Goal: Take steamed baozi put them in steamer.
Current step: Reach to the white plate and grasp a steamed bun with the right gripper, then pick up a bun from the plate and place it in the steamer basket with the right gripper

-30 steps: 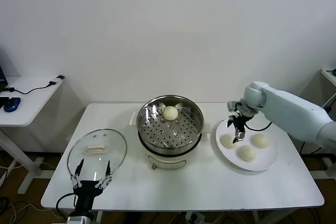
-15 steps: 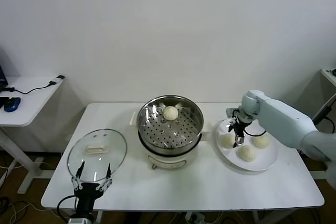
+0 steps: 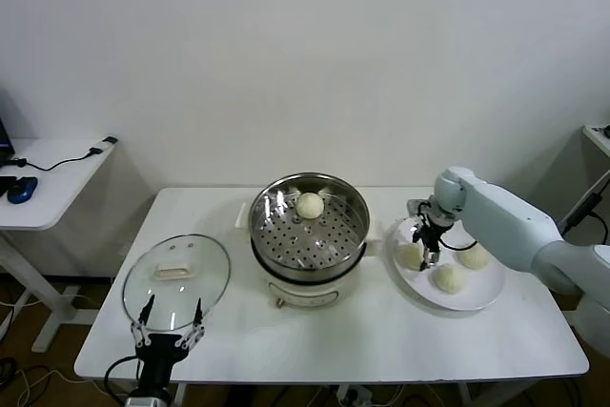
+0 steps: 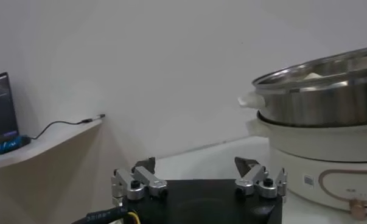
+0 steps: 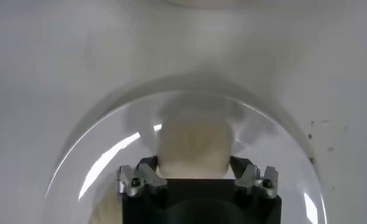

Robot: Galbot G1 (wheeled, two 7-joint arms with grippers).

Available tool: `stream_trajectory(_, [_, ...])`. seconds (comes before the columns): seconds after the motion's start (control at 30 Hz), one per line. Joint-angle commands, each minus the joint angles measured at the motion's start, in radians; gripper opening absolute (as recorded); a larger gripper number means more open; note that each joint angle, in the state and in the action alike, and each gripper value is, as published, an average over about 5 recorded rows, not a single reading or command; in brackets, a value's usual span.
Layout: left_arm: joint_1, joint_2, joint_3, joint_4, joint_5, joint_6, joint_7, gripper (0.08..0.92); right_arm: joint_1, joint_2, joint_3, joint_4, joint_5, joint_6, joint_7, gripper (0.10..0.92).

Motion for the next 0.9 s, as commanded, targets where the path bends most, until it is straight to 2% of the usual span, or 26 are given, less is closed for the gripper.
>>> stream_trajectory(0.03, [0.002,0.000,0.000,-0.001,0.001,0.000,0.000,0.823,-0.007,0.009,0.010,-0.006,-0.005,0.004,-0.001,0.695])
stream_trajectory(0.5, [0.013,0.002,0.000,0.006,0.000,-0.008,-0.003,0.823,0.040,-0.026,-0.020,0.036,0.075,-0.013,0.000,0.604])
stream_trajectory(0.73, [0.019,0.006,0.000,0.001,-0.002,-0.010,-0.003,0.823,0.296,-0.081,-0.198,0.131,0.293,-0.044,0.003,0.602])
stream_trajectory(0.9, [0.022,0.004,0.003,0.001,-0.005,-0.012,-0.002,0.823,0.566,-0.041,-0.409,0.145,0.519,-0.055,-0.007,0.602])
